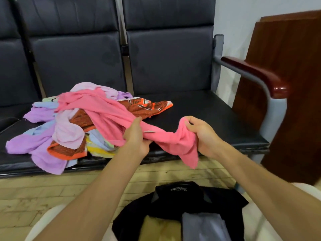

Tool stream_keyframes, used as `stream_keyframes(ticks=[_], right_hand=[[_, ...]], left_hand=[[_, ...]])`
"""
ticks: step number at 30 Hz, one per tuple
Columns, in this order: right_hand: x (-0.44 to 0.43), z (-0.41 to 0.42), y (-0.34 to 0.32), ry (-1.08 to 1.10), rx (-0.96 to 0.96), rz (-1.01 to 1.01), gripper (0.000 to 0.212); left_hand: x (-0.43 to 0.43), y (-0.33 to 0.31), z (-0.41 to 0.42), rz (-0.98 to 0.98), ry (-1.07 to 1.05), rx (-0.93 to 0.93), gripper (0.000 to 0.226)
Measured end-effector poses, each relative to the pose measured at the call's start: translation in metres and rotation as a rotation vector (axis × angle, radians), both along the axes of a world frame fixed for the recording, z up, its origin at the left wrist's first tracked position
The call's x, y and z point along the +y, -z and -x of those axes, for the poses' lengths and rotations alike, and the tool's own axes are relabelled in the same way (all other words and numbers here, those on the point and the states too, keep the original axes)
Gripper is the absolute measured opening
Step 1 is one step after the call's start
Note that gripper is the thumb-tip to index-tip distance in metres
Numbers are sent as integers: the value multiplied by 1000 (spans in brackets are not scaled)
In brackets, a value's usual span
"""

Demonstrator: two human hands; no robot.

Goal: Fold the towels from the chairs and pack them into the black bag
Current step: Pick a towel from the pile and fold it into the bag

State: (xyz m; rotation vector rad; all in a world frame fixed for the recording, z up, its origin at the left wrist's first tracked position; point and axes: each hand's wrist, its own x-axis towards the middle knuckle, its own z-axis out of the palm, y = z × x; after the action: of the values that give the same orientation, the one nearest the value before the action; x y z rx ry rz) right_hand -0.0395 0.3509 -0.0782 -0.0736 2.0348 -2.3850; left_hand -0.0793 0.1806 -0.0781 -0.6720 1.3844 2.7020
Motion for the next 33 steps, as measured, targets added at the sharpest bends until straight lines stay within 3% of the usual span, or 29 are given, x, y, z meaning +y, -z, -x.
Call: stream_keyframes(ticks=[5,8,11,16,19,23,28,30,33], right_hand=[[6,-8,-12,-123,126,-333,23],[12,-17,-10,-223,77,-469,23],[18,-24,-6,-291,2,-548,17],[25,-30,7,-200,-98,-733,18],[19,-31,15,-118,-206,-635,27],[5,-25,27,-4,-317,-407,38],[-10,-14,40,70,-431,-363,43],[-12,-14,38,58,-438,-386,41],[-9,-16,33,54,-373,-423,17]], left_hand=[[-5,9,9,157,-83,-49,30],[-5,16,7,263,10,-59,20],[-4,22,1,303,99,6,41],[-7,14,-16,391,267,126,36],[-7,6,-28,374,396,89,29],[-3,5,-39,400,586,129,38],[-3,17,-40,536,763,99,30],[-5,20,-38,516,744,71,29],[-8,21,-36,550,630,-16,42]])
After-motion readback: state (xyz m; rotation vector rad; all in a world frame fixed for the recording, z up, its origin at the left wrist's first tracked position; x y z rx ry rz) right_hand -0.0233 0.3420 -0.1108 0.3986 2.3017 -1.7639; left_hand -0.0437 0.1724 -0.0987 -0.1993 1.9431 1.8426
